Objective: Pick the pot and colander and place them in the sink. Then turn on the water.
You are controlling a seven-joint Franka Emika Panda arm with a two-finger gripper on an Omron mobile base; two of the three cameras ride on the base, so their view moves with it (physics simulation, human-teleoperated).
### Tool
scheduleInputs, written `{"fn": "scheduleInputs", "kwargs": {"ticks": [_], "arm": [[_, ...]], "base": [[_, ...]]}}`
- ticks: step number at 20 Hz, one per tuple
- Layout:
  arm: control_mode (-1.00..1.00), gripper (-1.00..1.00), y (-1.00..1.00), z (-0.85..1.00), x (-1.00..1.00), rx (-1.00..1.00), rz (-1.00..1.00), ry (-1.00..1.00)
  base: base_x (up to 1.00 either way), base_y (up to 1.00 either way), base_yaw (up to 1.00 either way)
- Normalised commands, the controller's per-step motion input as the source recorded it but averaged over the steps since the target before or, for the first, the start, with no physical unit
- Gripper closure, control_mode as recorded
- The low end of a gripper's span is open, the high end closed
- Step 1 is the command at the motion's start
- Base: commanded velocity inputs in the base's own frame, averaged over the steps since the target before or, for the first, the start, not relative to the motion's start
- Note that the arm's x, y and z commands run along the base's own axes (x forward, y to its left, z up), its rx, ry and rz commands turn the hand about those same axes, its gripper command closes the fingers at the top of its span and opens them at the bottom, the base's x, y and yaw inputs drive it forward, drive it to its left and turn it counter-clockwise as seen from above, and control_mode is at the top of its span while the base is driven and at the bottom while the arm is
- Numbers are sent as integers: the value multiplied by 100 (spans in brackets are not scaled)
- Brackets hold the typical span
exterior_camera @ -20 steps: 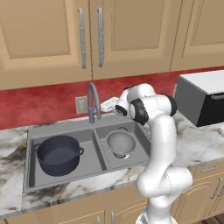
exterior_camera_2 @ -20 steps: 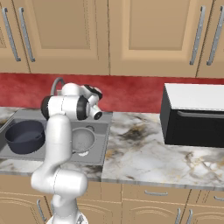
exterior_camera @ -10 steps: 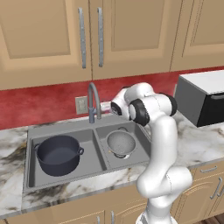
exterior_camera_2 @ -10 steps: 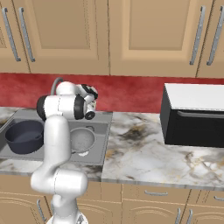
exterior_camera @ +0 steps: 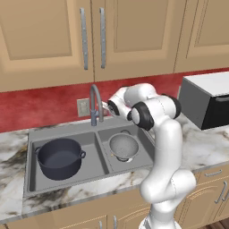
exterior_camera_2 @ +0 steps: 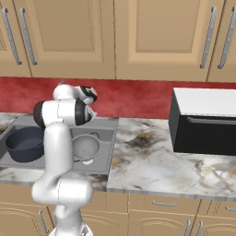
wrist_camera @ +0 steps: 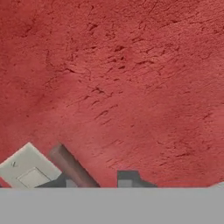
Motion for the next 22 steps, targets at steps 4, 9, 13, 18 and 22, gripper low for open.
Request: {"fn": "scheduleInputs", "kwargs": {"ticks": [4, 9, 13, 18, 22], "arm": [[-100, 100, -80, -2, -3, 42, -14, 43], [-100, 100, -90, -24, -20, 43, -13, 38], [-100, 100, -82, -67, -39, 31, -8, 25], [-100, 100, -58, -71, -29, 19, -6, 17], [-100, 100, -21, -14, -4, 13, -5, 8]], "base": [[0, 0, 0], [0, 0, 0], [0, 0, 0], [0, 0, 0], [0, 0, 0]]}}
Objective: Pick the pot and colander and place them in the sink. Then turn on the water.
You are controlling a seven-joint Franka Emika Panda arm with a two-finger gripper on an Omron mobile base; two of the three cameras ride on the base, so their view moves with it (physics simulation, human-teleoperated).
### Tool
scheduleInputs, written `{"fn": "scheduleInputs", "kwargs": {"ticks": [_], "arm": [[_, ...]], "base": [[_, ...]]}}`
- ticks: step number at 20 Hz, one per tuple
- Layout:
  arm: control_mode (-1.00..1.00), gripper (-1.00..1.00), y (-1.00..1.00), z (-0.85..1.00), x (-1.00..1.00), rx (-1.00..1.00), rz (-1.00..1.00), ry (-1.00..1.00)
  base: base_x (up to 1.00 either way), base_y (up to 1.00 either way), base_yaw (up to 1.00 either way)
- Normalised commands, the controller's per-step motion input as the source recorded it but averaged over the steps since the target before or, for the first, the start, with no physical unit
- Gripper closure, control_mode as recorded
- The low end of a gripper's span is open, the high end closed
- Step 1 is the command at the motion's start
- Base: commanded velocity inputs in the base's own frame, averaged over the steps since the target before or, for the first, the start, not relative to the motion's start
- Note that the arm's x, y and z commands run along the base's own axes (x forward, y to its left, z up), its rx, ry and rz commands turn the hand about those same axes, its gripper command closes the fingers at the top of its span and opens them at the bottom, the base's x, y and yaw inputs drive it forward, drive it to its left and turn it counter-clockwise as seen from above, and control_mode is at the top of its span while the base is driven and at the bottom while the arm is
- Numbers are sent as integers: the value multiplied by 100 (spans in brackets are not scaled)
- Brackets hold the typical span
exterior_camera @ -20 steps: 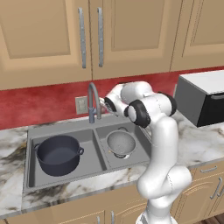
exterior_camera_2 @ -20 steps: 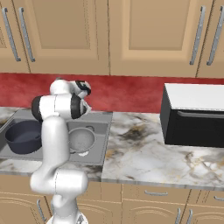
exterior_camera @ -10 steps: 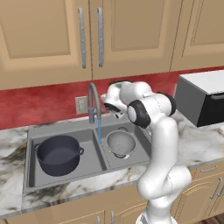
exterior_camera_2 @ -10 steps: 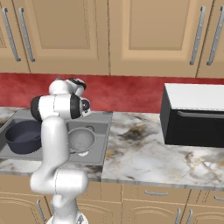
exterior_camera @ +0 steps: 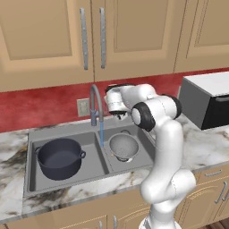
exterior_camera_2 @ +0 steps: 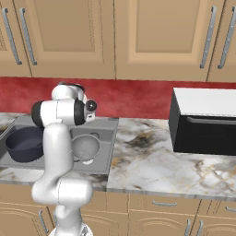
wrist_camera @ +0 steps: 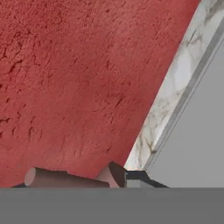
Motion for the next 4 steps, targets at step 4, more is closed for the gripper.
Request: {"fn": "scheduleInputs", "kwargs": {"ticks": [4], "arm": [[-100, 100, -10, -3, 0, 8, 0, 1]], "base": [[0, 0, 0]]}}
